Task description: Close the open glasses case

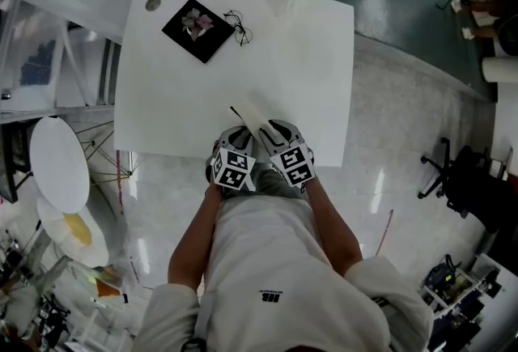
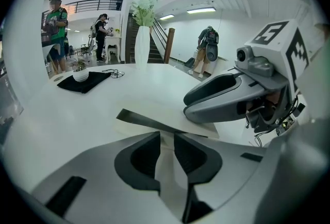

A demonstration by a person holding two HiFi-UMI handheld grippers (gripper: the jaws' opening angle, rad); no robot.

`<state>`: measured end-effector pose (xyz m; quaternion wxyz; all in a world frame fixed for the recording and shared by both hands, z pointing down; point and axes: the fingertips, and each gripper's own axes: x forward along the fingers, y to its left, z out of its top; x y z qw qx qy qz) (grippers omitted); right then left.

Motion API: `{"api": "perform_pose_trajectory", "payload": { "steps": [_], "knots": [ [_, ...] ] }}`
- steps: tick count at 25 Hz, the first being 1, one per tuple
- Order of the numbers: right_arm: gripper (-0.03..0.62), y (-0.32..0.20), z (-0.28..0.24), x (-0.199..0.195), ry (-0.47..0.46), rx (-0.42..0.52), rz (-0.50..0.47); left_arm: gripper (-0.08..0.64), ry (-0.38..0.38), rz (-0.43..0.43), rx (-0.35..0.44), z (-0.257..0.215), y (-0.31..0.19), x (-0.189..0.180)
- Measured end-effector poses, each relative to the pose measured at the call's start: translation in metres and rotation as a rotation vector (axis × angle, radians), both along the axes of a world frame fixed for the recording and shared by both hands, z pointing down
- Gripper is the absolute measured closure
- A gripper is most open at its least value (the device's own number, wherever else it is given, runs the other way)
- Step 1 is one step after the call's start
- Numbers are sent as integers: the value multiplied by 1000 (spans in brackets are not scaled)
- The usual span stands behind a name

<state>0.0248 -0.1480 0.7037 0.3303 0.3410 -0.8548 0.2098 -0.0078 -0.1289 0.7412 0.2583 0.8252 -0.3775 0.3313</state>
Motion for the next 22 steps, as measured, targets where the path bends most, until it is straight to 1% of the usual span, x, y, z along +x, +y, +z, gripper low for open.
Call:
{"api": "perform_pose_trajectory", "payload": {
  "steps": [10,22],
  "knots": [
    [457,3,2,-3,6,-4,-15,465,-12,-3,-21,4,5,-3],
    [437,7,10,-9,35,-2,-44,465,-49,-1,-54,15,12,-11]
  ]
}}
